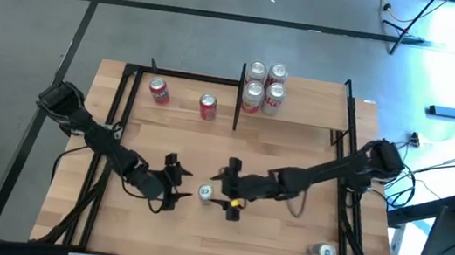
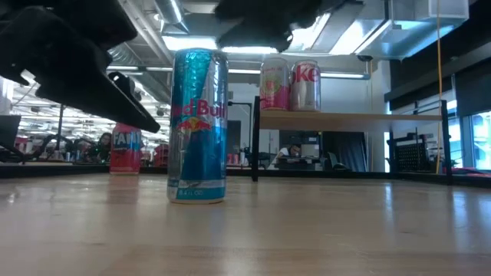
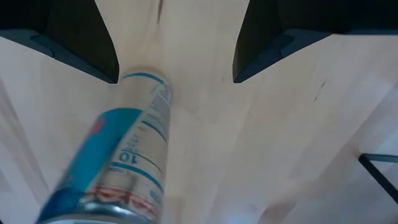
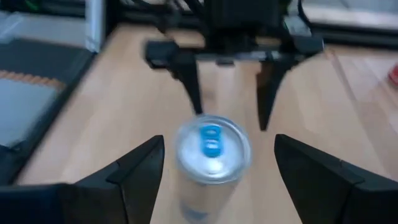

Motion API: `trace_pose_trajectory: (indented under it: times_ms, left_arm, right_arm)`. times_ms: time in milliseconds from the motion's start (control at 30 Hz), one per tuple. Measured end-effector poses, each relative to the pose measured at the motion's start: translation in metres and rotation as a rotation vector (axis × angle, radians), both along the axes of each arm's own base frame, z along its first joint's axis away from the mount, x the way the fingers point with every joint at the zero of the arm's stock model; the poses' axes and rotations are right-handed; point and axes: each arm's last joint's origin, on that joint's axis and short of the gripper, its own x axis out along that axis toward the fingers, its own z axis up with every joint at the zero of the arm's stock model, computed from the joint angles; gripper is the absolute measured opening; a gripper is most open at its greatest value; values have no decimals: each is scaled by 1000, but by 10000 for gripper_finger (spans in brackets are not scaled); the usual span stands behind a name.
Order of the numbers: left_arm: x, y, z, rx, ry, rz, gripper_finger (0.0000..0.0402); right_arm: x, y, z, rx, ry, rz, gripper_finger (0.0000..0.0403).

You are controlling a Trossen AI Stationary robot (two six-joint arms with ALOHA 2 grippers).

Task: Place canned beverage on shelf
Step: Put the left blue soda can on the shelf

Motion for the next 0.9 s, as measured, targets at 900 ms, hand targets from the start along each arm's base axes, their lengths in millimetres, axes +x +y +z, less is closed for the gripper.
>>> trace_pose_trajectory:
  times_ms: [900]
  left_arm:
    - [2,1,1,-14,-12,-6,299]
  right_arm:
    - [34,2,-25,-17,111,41,286]
